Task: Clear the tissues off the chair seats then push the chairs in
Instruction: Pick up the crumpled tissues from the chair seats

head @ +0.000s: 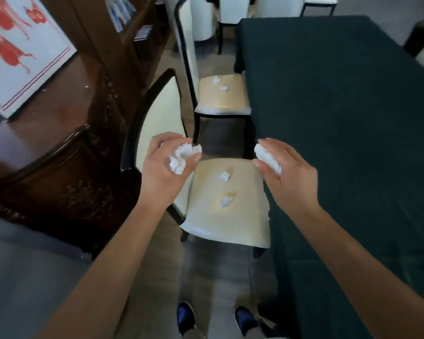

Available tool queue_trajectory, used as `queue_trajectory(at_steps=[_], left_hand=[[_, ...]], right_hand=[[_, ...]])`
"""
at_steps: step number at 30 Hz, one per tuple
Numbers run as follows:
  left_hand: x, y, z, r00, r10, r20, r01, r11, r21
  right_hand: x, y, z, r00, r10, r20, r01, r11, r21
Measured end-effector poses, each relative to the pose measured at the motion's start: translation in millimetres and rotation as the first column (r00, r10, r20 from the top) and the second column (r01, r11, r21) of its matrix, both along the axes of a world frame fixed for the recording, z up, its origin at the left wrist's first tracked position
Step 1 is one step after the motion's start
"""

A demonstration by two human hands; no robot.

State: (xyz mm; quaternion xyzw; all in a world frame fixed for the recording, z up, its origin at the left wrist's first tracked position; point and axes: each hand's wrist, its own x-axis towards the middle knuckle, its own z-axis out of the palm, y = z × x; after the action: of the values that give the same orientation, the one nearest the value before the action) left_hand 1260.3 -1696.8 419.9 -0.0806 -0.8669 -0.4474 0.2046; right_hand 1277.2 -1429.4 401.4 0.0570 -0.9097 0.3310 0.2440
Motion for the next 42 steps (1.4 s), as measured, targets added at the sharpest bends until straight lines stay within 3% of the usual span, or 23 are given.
queue_trajectory(at_steps=[9, 17, 25, 29, 37, 42], left_hand=[[-55, -39, -12, 0.982, -0.183, 0.056, 0.181, 0.983, 0.039], [-102, -11, -41, 0.942, -0.31, 0.129, 0.308, 0.951, 0.037], [-181, 22, -76, 0.944, -0.216, 0.249, 0.208, 0.976, 0.059], [-218, 40, -91, 0.917, -0.187, 0.351, 0.177, 0.982, 0.062], [-272, 81, -161, 0.887, -0.158, 0.435, 0.194, 0.98, -0.04], [-298, 89, -224, 0.843, -0.12, 0.524, 0.236, 0.958, -0.161]], right_hand=[[19, -66, -31, 0.983, -0.164, -0.084, 0.17, 0.983, 0.065], [-6, -48, -52, 0.958, -0.287, -0.005, 0.287, 0.957, 0.032], [-93, -14, -109, 0.954, -0.266, 0.136, 0.27, 0.963, -0.013], [-135, 5, -134, 0.961, -0.18, 0.211, 0.192, 0.981, -0.04], [-184, 40, -175, 0.95, -0.125, 0.287, 0.142, 0.989, -0.039], [-180, 32, -207, 0.882, -0.145, 0.449, 0.21, 0.973, -0.099]])
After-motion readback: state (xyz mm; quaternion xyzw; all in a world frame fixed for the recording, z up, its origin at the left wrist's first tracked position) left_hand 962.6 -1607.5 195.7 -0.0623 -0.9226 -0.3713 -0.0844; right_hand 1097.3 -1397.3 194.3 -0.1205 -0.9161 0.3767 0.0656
